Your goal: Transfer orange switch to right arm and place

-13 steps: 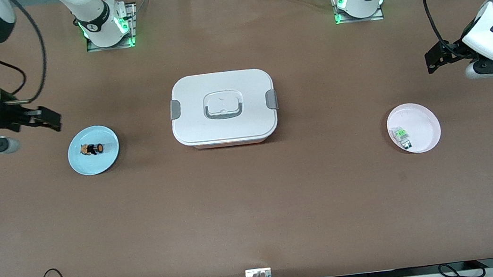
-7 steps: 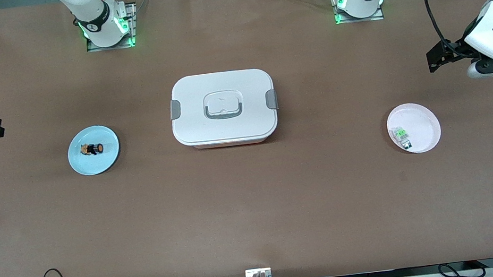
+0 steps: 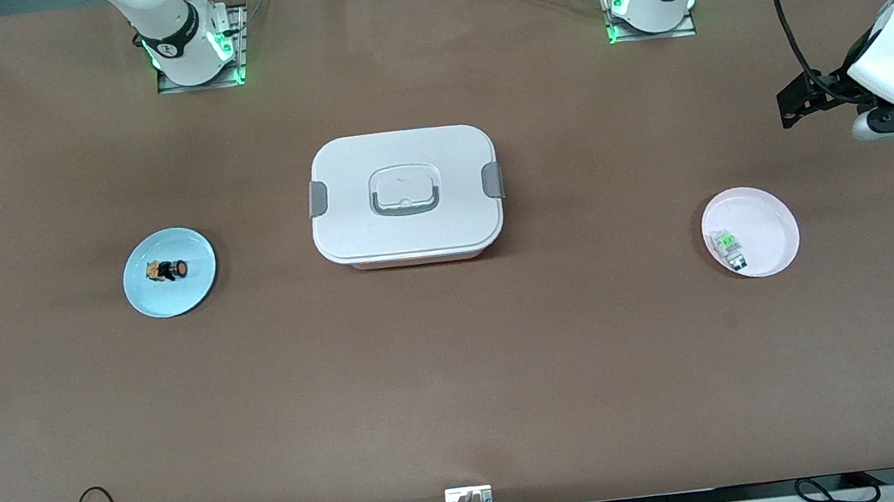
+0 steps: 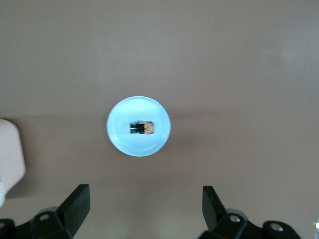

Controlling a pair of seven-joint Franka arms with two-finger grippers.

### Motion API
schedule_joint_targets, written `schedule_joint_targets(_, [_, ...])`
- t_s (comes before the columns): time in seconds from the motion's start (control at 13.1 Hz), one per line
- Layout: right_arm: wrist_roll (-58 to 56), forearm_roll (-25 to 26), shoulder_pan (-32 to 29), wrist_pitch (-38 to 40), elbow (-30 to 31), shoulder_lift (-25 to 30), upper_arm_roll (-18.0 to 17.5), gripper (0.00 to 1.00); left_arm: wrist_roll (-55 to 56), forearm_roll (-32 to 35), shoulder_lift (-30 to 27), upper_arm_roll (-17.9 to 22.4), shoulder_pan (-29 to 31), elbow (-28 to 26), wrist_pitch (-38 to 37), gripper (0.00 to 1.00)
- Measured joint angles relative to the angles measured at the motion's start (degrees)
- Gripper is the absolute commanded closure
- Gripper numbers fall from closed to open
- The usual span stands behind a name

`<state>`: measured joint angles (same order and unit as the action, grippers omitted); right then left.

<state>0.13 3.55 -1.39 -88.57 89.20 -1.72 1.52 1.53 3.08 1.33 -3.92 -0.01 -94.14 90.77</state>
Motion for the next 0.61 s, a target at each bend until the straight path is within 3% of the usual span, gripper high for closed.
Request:
schedule_joint_targets(0.23, [0.10,-1.03,-0.03,-4.44,6.20,3.84,0.29,0.00,0.00,-0.01,0.00,0.00,0.00,0.01,-0.18,0.00])
schedule_joint_targets(0.61, [-0.04,-1.19,-0.18,-4.46,7.22,4.48,3.33,0.00,0.00,-0.02,0.00,0.00,0.01,0.02,-0.34,0.00])
